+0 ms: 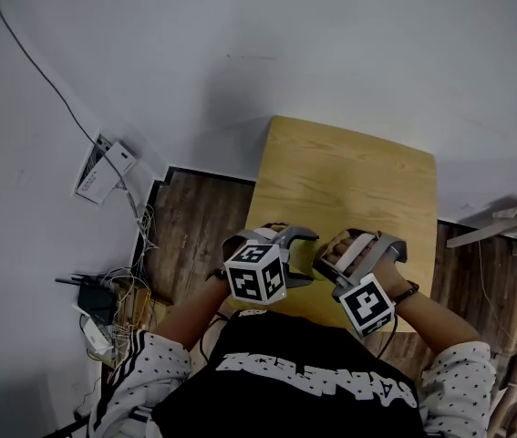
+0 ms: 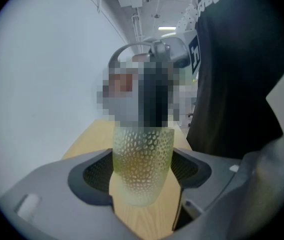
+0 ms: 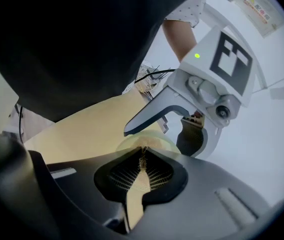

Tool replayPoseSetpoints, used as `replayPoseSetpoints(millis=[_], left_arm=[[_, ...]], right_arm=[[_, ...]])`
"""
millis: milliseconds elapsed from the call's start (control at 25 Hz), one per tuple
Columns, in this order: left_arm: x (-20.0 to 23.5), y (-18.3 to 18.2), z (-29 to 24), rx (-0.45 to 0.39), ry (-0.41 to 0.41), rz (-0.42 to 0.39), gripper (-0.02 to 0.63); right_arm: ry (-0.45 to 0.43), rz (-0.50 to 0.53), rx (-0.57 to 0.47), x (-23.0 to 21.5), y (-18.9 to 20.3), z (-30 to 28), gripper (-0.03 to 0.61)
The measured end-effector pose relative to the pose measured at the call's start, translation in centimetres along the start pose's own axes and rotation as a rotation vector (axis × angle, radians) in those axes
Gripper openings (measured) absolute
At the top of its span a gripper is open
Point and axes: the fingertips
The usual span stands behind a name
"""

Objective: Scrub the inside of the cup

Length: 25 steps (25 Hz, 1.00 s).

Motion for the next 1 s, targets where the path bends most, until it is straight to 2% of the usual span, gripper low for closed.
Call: replayPoseSetpoints(millis=[120,280,400,520,720,1000], left_arm=[[-0.5,0.1,-0.2,-0.004,0.045,0.018,0.357],[-1.0,0.3,-0.3,-0.009,0.081,0.041,0.357],[-0.6,0.3,-0.3,-0.006,0.059,0.044,0.357],[-0.1,0.3,-0.4,0.001,0.028,0.049,0.357],[0.5,0.4,-0.3,0.020,-0.017,0.037,0.357],[0.9,0.5,-0.1,0.024,-0.064,0.011,0.357]], right_arm=[[0.009,0.075,-0.003,0.4,-0.6,0.0,0.026],[0.011,0.073,-0.049,0.7,-1.8,0.0,0.026],[0.005,0.109,0.024,0.4,-0.1,-0.2,0.026],[-0.016,-0.002,-0.011,0.4,-0.1,-0.4,0.026],[0.006,-0.074,-0.004,-0.2,0.7,-0.9,0.026],[-0.034,-0.289,-0.059,-1.0,0.7,-0.8,0.026]])
Point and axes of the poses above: the fingertips, and each gripper's own axes: z backward along the fingers, x to its left, y out of its underside, and after that the axes turned 3 degrees about x, right-handed
